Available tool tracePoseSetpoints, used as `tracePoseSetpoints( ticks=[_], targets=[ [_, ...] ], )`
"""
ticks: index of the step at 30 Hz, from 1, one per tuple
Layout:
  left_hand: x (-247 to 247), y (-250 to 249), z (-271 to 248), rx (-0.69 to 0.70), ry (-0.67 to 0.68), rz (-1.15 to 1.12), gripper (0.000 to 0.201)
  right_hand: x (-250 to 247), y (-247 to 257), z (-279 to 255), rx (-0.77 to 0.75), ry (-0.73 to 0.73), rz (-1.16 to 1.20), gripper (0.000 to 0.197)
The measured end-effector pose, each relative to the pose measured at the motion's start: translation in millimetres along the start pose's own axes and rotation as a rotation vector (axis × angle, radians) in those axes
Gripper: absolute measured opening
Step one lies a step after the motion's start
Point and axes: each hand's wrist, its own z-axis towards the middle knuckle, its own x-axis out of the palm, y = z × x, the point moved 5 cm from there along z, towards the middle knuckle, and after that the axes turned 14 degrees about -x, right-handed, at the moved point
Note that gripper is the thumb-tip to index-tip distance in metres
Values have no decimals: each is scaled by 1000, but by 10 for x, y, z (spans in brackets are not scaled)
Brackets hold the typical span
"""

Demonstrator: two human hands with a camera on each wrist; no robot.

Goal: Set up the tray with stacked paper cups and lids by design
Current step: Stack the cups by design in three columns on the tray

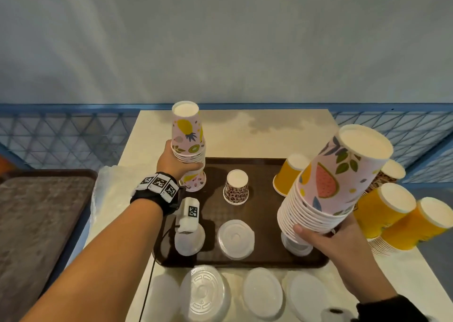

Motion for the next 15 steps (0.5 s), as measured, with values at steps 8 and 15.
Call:
tracePoseSetpoints(
  ticks=[8,15],
  targets=[
    [138,298,148,-105,28,148,82,120,41,-79,55,-30,-32,90],
    [-10,359,-14,-135,59,239,95,239,257,5,14,27,-17,84]
  ],
)
